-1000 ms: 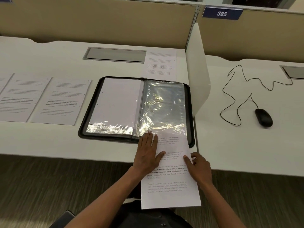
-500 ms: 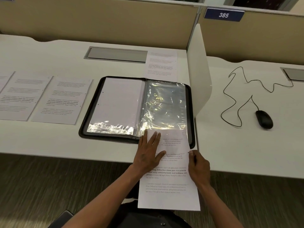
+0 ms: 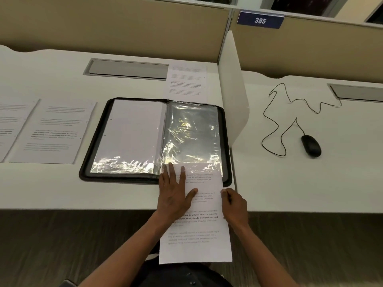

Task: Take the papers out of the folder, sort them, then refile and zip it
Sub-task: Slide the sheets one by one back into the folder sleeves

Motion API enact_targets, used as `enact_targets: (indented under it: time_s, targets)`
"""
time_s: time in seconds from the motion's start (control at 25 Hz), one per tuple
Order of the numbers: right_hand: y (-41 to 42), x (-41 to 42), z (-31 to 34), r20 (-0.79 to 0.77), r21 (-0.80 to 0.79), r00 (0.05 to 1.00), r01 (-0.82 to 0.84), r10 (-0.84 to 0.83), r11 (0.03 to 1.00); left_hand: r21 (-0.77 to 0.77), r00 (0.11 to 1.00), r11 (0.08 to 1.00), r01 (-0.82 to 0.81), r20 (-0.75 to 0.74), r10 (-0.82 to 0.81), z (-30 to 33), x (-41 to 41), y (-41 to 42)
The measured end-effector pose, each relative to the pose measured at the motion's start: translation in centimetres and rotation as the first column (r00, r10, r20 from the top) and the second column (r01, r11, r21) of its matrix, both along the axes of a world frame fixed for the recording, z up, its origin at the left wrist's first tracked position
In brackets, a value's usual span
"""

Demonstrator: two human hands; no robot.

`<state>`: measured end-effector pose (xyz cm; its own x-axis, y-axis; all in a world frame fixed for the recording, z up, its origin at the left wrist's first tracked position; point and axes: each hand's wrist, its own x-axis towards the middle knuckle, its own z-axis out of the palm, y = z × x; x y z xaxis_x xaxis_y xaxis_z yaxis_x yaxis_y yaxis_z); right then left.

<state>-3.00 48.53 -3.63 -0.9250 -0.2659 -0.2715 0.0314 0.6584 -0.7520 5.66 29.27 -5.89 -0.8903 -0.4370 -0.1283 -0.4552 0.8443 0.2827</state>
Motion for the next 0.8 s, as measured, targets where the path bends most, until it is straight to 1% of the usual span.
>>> enact_targets:
  time_s: [0.08, 0.16, 0.24, 0.36, 0.4, 0.44, 0.48, 0.52, 0.56, 0.6, 0.64, 0.72, 0.8]
  targets:
    - [-0.1, 0.0, -0.2, 0.009, 0.005, 1.0, 0.001, -0.001, 1.0, -0.016, 1.0, 1.0, 0.022, 0.013, -0.022, 0.2, 0.0, 0.3]
    - [-0.4, 0.0, -0.2, -0.005, 0.015, 1.0, 0.014, -0.014, 1.0, -0.013, 0.997, 0.997, 0.075, -0.009, -0.075, 0.4, 0.4, 1.0]
    - [-0.9, 0.1, -0.1, -0.049, 0.026, 0.998, 0.043, -0.041, 0.999, 0.014, 0.992, 0.992, 0.126, -0.02, -0.126, 0.4, 1.3, 1.8]
    - [-1.2, 0.5, 0.3, -0.108, 0.041, 0.99, 0.092, -0.087, 0.995, 0.045, 0.988, 0.987, 0.151, 0.001, -0.152, 0.4, 2.2, 1.9]
    - [-1.2, 0.7, 0.4, -0.185, 0.066, 0.979, 0.093, -0.08, 0.993, 0.042, 0.986, 0.985, 0.165, 0.001, -0.165, 0.3, 2.1, 1.5]
    - [-1.0, 1.0, 0.4, -0.307, 0.107, 0.951, 0.063, -0.028, 0.992, 0.036, 0.984, 0.983, 0.181, -0.005, -0.181, 0.3, 1.9, 1.1]
    - [-0.8, 1.3, 0.1, -0.435, 0.145, 0.898, -0.004, 0.068, 0.989, 0.034, 0.981, 0.98, 0.195, -0.012, -0.195, 0.3, 1.7, 0.6]
    - [-0.8, 1.6, -0.1, -0.554, 0.177, 0.811, -0.104, 0.186, 0.979, 0.034, 0.979, 0.978, 0.205, -0.023, -0.204, 0.2, 1.4, 0.2]
    - [-1.0, 1.8, -0.4, -0.622, 0.227, 0.715, -0.227, 0.32, 0.947, 0.039, 0.977, 0.977, 0.211, -0.04, -0.209, 0.1, 1.2, -0.2]
    - [-1.4, 2.0, -0.7, -0.631, 0.296, 0.635, -0.334, 0.446, 0.895, 0.041, 0.976, 0.976, 0.212, -0.062, -0.209, 0.0, 1.2, -0.4]
    - [-1.8, 2.1, -1.2, -0.59, 0.369, 0.588, -0.413, 0.553, 0.833, 0.039, 0.974, 0.977, 0.211, -0.096, -0.207, -0.1, 1.2, -0.4]
    - [-2.4, 2.1, -2.3, -0.474, 0.461, 0.563, -0.497, 0.677, 0.735, 0.024, 0.962, 0.976, 0.214, -0.18, -0.207, -0.2, 1.6, -0.2]
    - [-2.7, 1.9, -3.2, -0.406, 0.493, 0.573, -0.518, 0.712, 0.699, -0.007, 0.951, 0.979, 0.202, -0.239, -0.198, -0.3, 2.4, 0.2]
